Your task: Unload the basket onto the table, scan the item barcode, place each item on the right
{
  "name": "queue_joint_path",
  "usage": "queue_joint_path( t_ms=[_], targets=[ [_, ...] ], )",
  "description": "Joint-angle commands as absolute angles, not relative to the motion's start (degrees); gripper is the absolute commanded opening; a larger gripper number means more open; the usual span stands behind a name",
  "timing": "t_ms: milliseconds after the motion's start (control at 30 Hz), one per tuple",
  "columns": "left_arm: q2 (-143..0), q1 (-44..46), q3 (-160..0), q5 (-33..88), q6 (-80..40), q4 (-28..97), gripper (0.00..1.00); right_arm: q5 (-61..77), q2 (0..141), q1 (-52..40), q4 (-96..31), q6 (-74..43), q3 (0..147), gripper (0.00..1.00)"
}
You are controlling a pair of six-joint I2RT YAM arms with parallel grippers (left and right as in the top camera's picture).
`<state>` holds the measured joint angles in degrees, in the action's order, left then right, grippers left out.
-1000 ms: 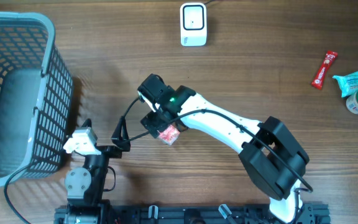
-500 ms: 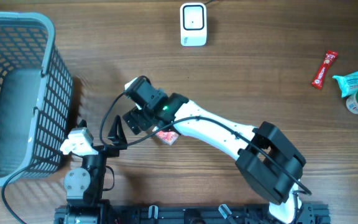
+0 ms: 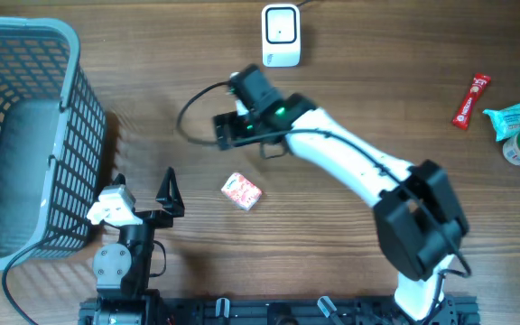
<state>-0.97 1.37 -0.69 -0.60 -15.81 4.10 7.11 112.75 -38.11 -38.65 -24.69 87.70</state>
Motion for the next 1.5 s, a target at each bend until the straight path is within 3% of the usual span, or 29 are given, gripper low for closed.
queue_joint_path(
  t_ms=[0, 133, 233, 333, 700, 800, 867, 933, 1033, 1133, 1167, 1200, 1267, 1300, 1333, 1400, 1467],
  targets=[
    [-0.3, 1.0, -0.3, -1.3, -16.3, 4.0, 1.00, 19.8, 110.7, -34.2, -48.2, -29.1, 88.4, 1.00],
    [-0.3, 1.0, -0.3, -1.3, -16.3, 4.0, 1.00, 34.5, 110.7, -33.8, -50.7, -40.3, 88.4, 1.00],
    [-0.3, 1.0, -0.3, -1.3, -16.3, 4.0, 1.00, 24.4, 110.8, -35.6, -49.7, -53.0, 87.5, 1.00],
    [-0.3, 1.0, -0.3, -1.3, -16.3, 4.0, 1.00, 20.6, 110.8, -37.9, -52.3, -70.4, 83.1, 0.90],
    [-0.3, 1.0, -0.3, -1.3, -16.3, 4.0, 1.00, 17.9, 111.3, -43.0, -41.9, -82.3, 72.5, 0.90],
    [-0.3, 1.0, -0.3, -1.3, -16.3, 4.0, 1.00, 17.6, 111.4, -43.0, -36.9, -84.6, 68.1, 0.76],
    [-0.3, 1.0, -0.3, -1.3, -16.3, 4.0, 1.00, 16.8, 111.4, -43.1, -35.2, -84.3, 66.5, 0.46],
    [-0.3, 1.0, -0.3, -1.3, -16.3, 4.0, 1.00, 15.4, 111.4, -43.1, -35.1, -82.2, 66.6, 0.04],
    [-0.3, 1.0, -0.3, -1.3, -16.3, 4.0, 1.00, 14.6, 110.9, -42.2, -35.2, -72.9, 66.9, 0.04],
    [-0.3, 1.0, -0.3, -1.3, -16.3, 4.0, 1.00, 14.6, 108.2, -38.8, -35.2, -48.2, 68.2, 0.06],
    [-0.3, 1.0, -0.3, -1.3, -16.3, 4.0, 1.00, 14.6, 106.7, -37.1, -35.5, -31.0, 68.4, 0.23],
    [-0.3, 1.0, -0.3, -1.3, -16.3, 4.0, 1.00, 14.5, 105.9, -36.0, -36.5, -19.5, 68.4, 0.30],
    [-0.3, 1.0, -0.3, -1.3, -16.3, 4.0, 1.00, 6.7, 104.8, -33.7, -39.3, -5.1, 68.4, 0.33],
    [-0.3, 1.0, -0.3, -1.3, -16.3, 4.0, 1.00, 2.1, 104.4, -33.1, -39.2, -4.3, 68.4, 0.34],
    [-0.3, 1.0, -0.3, -1.3, -16.3, 4.0, 1.00, -1.1, 103.7, -32.6, -39.3, -3.3, 69.1, 0.42],
    [-0.3, 1.0, -0.3, -1.3, -16.3, 4.0, 1.00, -1.9, 102.3, -32.5, -40.3, -3.0, 71.2, 1.00],
    [-0.3, 1.0, -0.3, -1.3, -16.3, 4.0, 1.00, 2.1, 100.5, -32.6, -41.5, -4.2, 74.5, 1.00]
  ],
)
